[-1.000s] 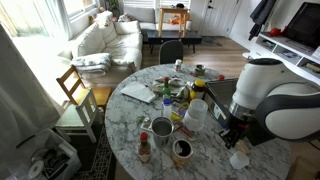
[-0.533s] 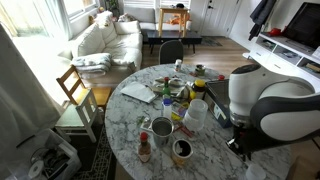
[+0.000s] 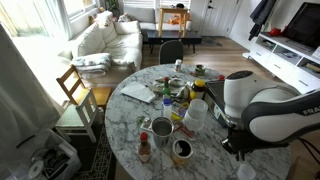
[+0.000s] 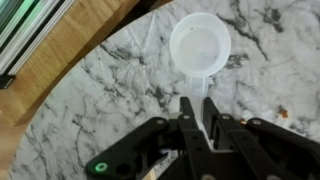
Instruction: Put the brown item in the scoop, then drop it into the tin
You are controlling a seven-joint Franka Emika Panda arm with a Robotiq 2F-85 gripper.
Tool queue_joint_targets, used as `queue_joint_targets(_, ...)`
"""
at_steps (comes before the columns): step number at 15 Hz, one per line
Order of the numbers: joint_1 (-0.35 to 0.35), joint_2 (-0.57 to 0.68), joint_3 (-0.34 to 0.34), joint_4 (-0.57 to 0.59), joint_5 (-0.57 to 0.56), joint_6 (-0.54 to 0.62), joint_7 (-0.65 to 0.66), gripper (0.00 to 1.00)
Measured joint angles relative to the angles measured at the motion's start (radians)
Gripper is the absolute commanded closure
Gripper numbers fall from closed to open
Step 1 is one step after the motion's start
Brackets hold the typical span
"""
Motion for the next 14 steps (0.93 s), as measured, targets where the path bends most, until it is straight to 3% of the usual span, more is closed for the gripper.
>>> queue_joint_targets(14, 0.009, 0.058, -0.01, -0.018, -0.129, 0.182, 0.021, 0.96)
